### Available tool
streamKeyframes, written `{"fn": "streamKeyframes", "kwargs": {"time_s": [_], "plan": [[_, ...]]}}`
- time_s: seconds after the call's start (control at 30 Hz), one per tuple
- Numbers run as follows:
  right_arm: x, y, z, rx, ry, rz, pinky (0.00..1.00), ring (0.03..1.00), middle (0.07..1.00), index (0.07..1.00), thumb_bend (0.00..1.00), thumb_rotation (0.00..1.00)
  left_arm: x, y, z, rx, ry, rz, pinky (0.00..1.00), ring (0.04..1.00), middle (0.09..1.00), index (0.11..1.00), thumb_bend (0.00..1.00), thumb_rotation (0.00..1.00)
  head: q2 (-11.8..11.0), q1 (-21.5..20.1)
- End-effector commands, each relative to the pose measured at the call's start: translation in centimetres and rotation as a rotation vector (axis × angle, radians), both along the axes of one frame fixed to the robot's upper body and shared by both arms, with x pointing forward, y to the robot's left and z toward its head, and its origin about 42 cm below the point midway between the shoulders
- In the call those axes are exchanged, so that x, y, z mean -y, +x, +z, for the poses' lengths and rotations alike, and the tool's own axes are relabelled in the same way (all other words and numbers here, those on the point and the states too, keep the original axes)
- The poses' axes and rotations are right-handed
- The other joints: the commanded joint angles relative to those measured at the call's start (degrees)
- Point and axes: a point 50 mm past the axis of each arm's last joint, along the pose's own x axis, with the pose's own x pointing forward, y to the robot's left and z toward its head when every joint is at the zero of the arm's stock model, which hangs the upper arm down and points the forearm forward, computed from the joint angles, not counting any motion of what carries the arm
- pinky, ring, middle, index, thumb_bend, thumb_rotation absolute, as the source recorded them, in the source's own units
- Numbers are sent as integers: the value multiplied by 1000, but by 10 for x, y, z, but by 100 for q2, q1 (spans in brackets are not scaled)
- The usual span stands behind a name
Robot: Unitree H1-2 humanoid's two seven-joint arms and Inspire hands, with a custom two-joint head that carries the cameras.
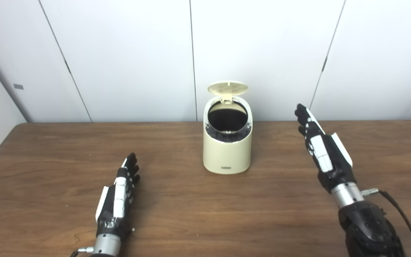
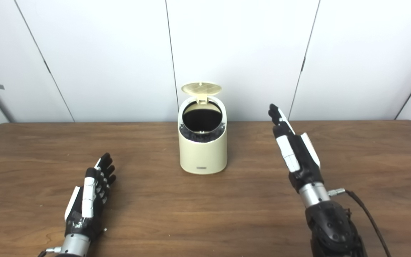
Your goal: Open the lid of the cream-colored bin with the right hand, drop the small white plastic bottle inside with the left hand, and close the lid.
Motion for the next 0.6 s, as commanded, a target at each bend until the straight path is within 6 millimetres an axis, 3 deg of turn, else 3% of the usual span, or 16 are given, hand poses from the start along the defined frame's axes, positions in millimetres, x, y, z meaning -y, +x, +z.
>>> {"fn": "streamKeyframes", "kwargs": {"time_s": [0.0,0.4,0.57], "plan": [[-12,10,42,107,-30,36,1000,1000,982,952,680,995,2,1,-9,-1,7,4,1000,1000,1000,1000,621,1000,6,-9],[-47,50,96,196,-333,36,925,960,951,882,625,1000,3,-2,-20,-21,28,-17,1000,1000,1000,1000,614,1000,6,-35],[-60,65,111,210,-409,53,965,980,961,870,616,1000,4,-3,-21,-25,31,-22,1000,1000,1000,1000,625,1000,7,-42]]}}
